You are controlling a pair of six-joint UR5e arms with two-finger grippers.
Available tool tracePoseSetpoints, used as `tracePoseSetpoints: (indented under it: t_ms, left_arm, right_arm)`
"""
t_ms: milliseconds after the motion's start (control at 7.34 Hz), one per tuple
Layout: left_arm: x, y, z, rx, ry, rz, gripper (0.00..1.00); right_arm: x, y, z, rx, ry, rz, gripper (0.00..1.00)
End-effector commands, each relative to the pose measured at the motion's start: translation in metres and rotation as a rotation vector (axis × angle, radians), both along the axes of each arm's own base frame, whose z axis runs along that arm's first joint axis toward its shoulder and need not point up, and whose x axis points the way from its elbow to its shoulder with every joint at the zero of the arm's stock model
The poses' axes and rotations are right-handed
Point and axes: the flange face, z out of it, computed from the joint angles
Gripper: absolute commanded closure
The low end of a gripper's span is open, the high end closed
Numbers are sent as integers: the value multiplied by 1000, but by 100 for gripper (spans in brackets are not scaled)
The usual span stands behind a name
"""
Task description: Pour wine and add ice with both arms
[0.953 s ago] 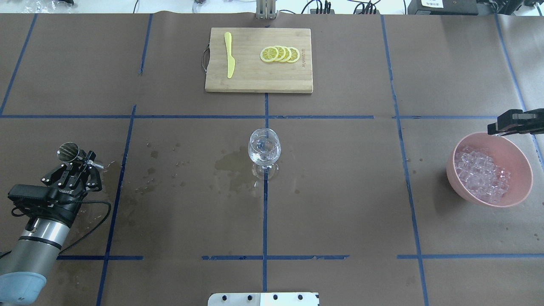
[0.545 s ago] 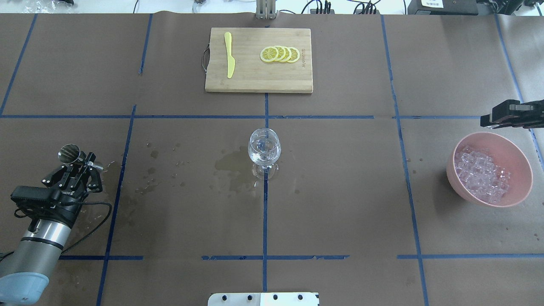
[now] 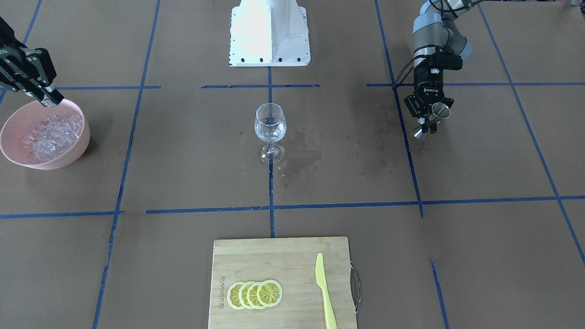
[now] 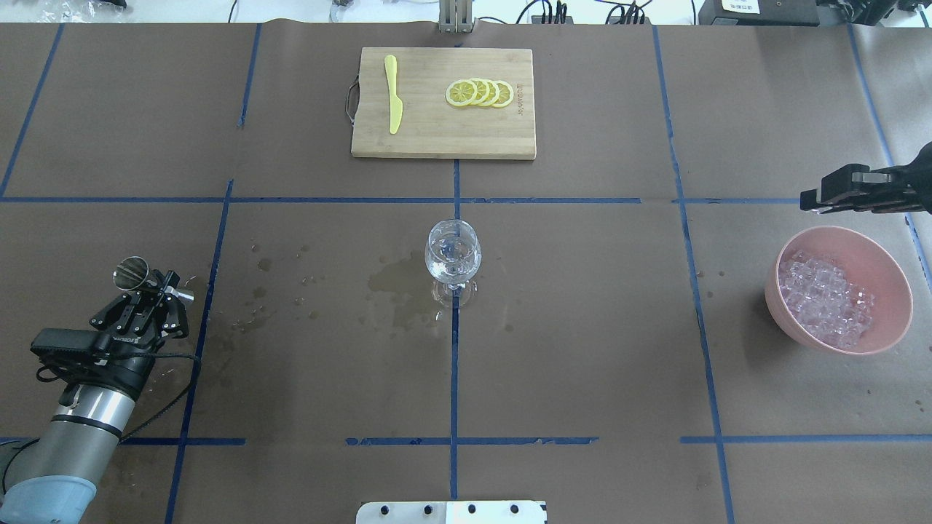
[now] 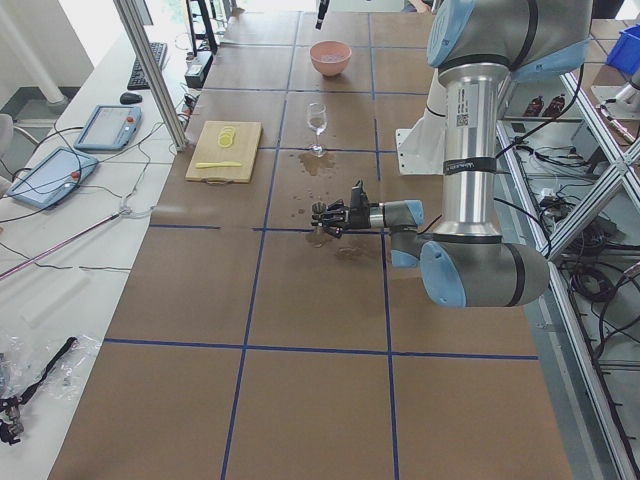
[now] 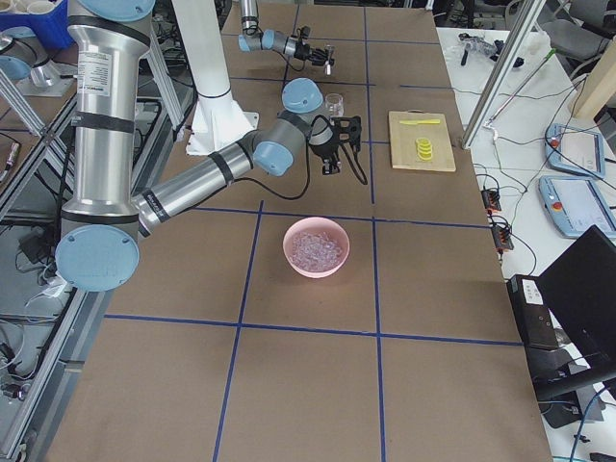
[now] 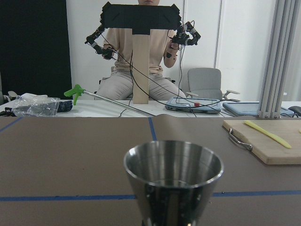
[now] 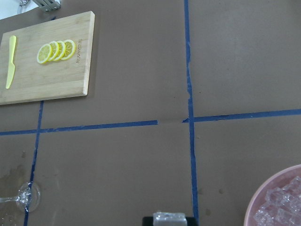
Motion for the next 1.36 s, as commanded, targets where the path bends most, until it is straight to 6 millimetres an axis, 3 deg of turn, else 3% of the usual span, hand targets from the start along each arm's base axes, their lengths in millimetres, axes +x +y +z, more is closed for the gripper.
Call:
tracePoseSetpoints:
  t_ms: [0, 817, 953, 1226]
  left_arm:
    - [17, 1, 5, -1, 5, -6, 100]
    - [19, 0, 15, 2, -28, -16, 100]
    - [19, 0, 15, 4, -34, -16, 87]
    - [18, 0, 16, 3, -35, -16, 72]
  right_arm:
    - [-15, -7, -31, -15, -64, 16, 100]
    - [-37, -8, -64, 2, -118, -8, 100]
    - [-39, -7, -64, 3, -118, -11, 100]
    - [-44, -5, -65, 5, -118, -19, 100]
